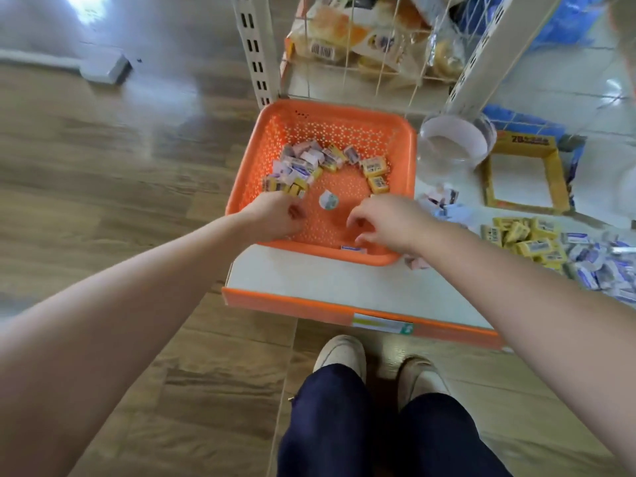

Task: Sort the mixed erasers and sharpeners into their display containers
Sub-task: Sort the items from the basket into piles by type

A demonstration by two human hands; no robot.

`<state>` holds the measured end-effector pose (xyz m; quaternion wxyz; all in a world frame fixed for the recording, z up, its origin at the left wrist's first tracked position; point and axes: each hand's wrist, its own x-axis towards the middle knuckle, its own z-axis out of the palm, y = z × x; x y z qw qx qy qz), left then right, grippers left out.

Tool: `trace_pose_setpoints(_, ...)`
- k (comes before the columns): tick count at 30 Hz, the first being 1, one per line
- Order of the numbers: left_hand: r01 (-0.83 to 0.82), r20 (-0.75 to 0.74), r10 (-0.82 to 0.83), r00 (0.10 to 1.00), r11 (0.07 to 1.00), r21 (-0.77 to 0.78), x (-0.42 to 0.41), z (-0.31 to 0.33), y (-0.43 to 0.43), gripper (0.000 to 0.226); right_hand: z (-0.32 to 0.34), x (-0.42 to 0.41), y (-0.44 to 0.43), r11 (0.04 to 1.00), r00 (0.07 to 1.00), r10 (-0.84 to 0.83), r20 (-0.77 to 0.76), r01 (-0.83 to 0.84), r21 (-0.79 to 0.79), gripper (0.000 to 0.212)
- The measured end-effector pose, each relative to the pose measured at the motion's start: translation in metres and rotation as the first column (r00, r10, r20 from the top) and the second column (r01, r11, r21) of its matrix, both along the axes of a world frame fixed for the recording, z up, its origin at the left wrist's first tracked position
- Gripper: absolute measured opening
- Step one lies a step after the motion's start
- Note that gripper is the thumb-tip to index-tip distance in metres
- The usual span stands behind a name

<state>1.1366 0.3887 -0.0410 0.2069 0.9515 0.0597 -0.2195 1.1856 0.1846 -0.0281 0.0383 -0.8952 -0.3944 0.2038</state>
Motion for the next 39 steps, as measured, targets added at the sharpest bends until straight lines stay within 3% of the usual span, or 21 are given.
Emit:
trace_pose_setpoints(3, 0.047, -0.026, -0.047, 0.999, 0.999, 0.001, 0.004, 0.0, 0.0, 0.023, 0.005, 0.007, 0.009, 0.964, 0.995, 0.096, -0.001, -0.093, -0.249, 0.036)
trace_pose_setpoints(6, 0.16, -0.065, -0.153, 0.986, 0.981, 0.107, 0.009, 0.001, 0.002, 0.029, -0.001, 0.005, 0.016, 0.921, 0.983, 0.185, 0.02, -0.166, -0.353, 0.03)
trace_pose_setpoints(10, 0.324, -0.132, -0.299, 0.945, 0.91, 0.26, 0.014, -0.003, 0.001, 0.032, -0.012, 0.001, 0.017, 0.919, 0.974, 0.208, 0.091, -0.163, -0.358, 0.02)
trace_pose_setpoints(14, 0.401, -0.166, -0.367, 0.915, 0.863, 0.307, 0.018, -0.002, 0.001, 0.028, -0.017, 0.001, 0.016, 0.942, 0.966, 0.177, 0.188, -0.111, -0.317, 0.013)
trace_pose_setpoints(18, 0.319, -0.106, -0.303, 0.947, 0.926, 0.202, 0.016, -0.001, 0.006, 0.025, -0.023, 0.004, 0.015, 0.987, 0.966, 0.068, 0.248, -0.029, -0.157, 0.017)
trace_pose_setpoints(22, 0.183, 0.046, -0.186, 0.981, 0.981, 0.056, 0.011, 0.002, 0.007, 0.023, -0.02, 0.005, 0.011, 0.995, 0.978, -0.054, 0.201, 0.035, 0.094, 0.024)
trace_pose_setpoints(28, -0.039, 0.178, 0.055, 0.982, 0.995, -0.093, 0.014, 0.024, -0.004, 0.016, -0.006, -0.001, -0.008, 0.86, 0.955, -0.261, 0.139, 0.165, 0.484, 0.025)
trace_pose_setpoints(32, -0.155, 0.177, 0.2, 0.964, 0.958, -0.243, 0.019, 0.044, -0.025, 0.016, 0.012, -0.001, -0.041, 0.808, 0.908, -0.397, 0.135, 0.277, 0.52, 0.026)
trace_pose_setpoints(39, -0.076, 0.29, 0.146, 0.946, 0.968, -0.238, 0.029, 0.065, -0.087, 0.013, 0.036, -0.005, -0.127, 0.793, 0.834, -0.529, 0.159, 0.419, 0.441, 0.022)
